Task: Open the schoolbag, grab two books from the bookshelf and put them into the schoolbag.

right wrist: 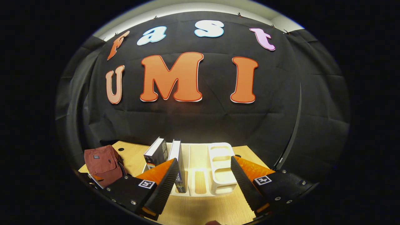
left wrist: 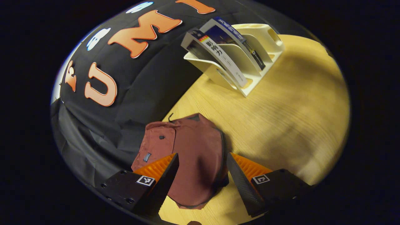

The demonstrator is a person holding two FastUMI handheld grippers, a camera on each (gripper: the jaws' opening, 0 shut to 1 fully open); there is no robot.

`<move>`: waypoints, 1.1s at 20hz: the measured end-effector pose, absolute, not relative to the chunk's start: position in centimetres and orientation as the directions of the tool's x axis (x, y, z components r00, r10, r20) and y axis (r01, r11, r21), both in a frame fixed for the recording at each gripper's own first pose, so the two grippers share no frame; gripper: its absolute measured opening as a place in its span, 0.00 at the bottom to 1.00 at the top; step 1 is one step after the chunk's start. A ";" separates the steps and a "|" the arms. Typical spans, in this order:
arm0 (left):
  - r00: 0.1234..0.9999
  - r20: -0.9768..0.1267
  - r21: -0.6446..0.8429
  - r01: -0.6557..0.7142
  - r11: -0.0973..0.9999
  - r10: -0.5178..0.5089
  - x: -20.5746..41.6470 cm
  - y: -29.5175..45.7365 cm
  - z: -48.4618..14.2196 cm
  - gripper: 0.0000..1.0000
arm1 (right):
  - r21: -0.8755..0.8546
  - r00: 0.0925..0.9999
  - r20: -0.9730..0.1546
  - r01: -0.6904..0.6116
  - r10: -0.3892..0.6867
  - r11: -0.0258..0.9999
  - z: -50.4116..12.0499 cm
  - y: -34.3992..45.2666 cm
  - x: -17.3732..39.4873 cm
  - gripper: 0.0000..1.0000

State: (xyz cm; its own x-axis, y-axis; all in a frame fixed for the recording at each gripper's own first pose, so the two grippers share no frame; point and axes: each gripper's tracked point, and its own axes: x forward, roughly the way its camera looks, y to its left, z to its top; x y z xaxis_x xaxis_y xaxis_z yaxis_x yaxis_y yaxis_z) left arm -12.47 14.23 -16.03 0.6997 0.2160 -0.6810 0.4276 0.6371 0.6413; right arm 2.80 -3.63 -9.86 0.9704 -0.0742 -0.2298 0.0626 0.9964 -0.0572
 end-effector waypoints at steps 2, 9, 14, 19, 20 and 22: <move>0.700 -0.670 0.660 0.410 0.630 0.246 -12.5 14.8 -16.1 0.98 | -0.055 0.971 -0.230 0.057 -0.068 0.997 -9.9 -3.3 2.9 0.99; 0.715 -0.618 0.711 0.332 0.620 0.327 -12.6 15.7 -16.2 0.97 | -0.059 0.969 -0.239 0.045 -0.058 0.997 -10.6 -3.0 2.8 0.99; 0.768 -0.539 0.760 0.267 0.592 0.346 -10.6 16.7 -14.9 0.95 | -0.056 0.970 -0.239 0.025 -0.038 0.998 -10.6 -2.4 3.2 0.99; 0.729 -0.543 0.773 0.240 0.587 0.417 -10.5 17.9 -15.2 0.95 | -0.050 0.970 -0.243 0.007 -0.019 0.999 -10.3 -1.1 3.9 0.99; 0.726 -0.548 0.774 0.250 0.582 0.417 -10.3 18.0 -15.2 0.95 | -0.057 0.969 -0.245 0.000 -0.014 0.998 -10.2 -0.7 4.2 0.99; 0.726 -0.566 0.753 0.264 0.603 0.390 -9.8 17.8 -15.1 0.86 | -0.073 0.967 -0.254 -0.018 -0.001 0.997 -10.0 0.4 4.9 0.98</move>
State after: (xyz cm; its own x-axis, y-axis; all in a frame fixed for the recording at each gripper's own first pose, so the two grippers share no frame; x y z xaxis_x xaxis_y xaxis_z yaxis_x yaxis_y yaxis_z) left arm -9.79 17.83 -15.11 0.7261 0.3902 -0.5662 0.2636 0.6025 0.7533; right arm 4.86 0.35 -10.03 0.9671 -0.0013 -0.2542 -0.0179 0.9972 -0.0731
